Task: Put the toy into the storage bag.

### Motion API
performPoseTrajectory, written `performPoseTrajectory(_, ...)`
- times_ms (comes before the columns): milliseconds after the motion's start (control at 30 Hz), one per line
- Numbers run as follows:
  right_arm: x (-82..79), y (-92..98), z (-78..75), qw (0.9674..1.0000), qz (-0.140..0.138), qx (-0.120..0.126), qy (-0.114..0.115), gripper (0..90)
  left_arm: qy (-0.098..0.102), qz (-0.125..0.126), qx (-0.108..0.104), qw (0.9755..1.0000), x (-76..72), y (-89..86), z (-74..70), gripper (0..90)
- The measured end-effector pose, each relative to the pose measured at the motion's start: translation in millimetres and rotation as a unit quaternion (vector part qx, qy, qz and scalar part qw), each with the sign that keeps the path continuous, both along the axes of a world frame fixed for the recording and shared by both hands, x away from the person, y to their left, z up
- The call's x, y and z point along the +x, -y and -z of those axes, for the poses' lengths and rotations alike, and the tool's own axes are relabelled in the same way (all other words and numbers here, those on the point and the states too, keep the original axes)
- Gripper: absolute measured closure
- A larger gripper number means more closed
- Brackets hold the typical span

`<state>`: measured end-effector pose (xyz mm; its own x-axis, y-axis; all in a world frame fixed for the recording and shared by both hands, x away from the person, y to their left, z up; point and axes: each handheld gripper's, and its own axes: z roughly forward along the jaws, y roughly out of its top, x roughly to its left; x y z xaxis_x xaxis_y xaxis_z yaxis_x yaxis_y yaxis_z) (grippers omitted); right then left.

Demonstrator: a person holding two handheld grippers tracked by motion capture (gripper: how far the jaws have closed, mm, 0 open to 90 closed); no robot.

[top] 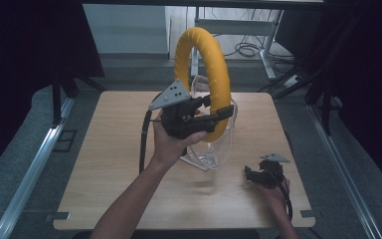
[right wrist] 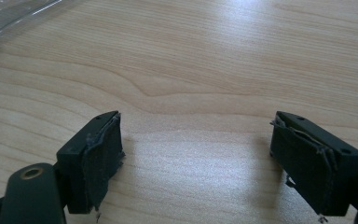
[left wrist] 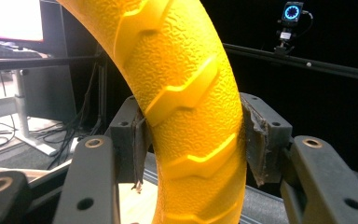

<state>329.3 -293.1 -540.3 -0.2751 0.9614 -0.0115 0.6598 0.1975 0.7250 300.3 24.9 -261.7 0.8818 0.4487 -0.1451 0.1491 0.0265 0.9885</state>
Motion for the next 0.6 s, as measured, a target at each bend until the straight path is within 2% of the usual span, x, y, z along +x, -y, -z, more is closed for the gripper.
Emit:
performPoseTrajectory(100, -0.1, -0.1, -0.1, 1.0, 0.0, 0.0, 0.0, 16.8, 0.0, 0.003, 0.003, 1.0, 1.3, 4.2, 1.5, 47.2)
performPoseTrajectory(333, -0.1, -0.1, -0.1, 1.0, 0.0, 0.001, 0.0, 16.8, -0.014, 0.014, 0.002, 0.9998, 8.6, 14.1, 8.3, 47.3)
performPoseTrajectory(600, -0.1, -0.3, 0.1, 1.0, 0.001, 0.001, 0.001, 16.8, -0.017, 0.018, 0.004, 0.9997, 15.2, 21.9, 13.0, 47.2)
